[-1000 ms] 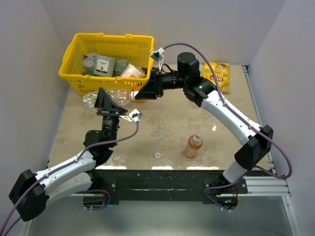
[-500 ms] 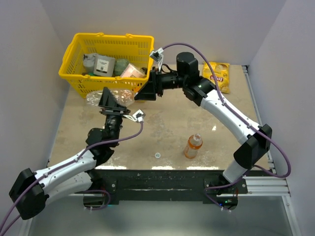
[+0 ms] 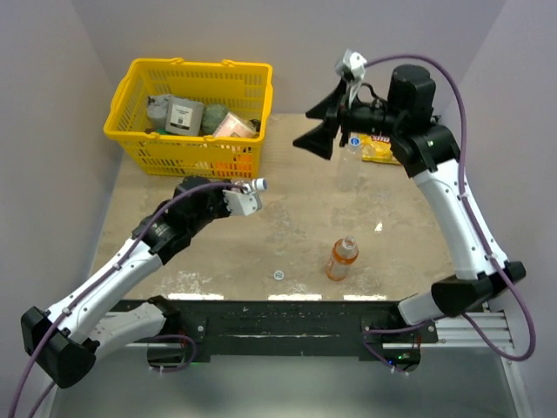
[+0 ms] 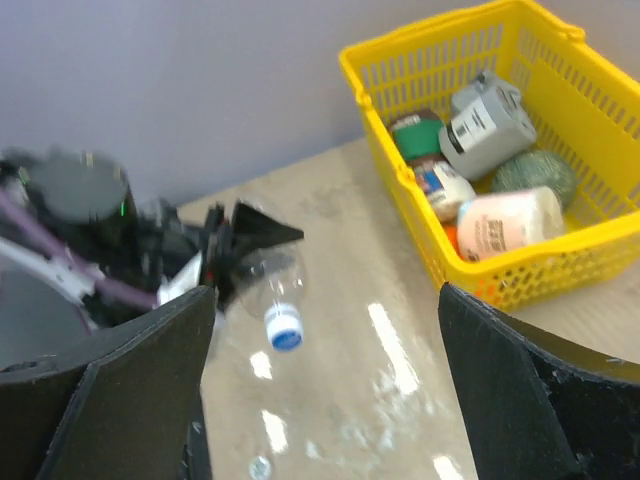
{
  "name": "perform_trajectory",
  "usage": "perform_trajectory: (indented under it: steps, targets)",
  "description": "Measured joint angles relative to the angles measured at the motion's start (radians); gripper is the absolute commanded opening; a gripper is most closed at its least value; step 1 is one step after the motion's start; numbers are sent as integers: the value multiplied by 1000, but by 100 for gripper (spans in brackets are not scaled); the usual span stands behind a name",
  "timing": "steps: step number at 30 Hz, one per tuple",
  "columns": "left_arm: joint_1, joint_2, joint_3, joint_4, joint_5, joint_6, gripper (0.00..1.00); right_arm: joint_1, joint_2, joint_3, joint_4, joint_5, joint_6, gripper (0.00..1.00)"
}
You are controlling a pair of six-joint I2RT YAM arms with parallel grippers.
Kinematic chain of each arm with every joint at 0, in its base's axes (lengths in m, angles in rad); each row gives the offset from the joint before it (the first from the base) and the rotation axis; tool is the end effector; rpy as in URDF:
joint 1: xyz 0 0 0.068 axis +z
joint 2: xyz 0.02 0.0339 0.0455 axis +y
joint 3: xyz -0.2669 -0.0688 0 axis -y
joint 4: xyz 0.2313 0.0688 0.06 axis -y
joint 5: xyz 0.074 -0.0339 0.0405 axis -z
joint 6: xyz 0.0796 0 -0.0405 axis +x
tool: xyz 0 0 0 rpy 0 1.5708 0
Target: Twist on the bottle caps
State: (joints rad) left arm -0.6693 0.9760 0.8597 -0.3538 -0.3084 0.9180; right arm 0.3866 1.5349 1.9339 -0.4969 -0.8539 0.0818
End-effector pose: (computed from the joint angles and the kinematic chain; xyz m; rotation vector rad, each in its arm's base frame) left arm 0.2038 -0.1304 0.2994 1.3179 1.5692 0.4699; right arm 0.2793 0.1785 0.5130 -0.9032 1.4946 1.0540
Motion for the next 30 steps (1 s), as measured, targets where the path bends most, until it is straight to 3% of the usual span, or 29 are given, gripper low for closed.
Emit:
perform_trajectory:
  steps: [5,9,12,20,30]
  targets:
    - [139,21,146,-205,396,-195,0,53,-207,-308,-89,74,-389,83]
    - [143,26,200,-286,624,-260,0,154,-295,-453,-164,163,-678,82]
    - [143,53,229,-341,728,-272,0,234,-322,-476,-191,209,-803,80]
    - [143,109,270,-435,837,-265,0,352,-323,-417,-202,255,-1044,77]
    - [143,109,295,-473,855,-218,0,448,-294,-381,-289,269,-1255,65]
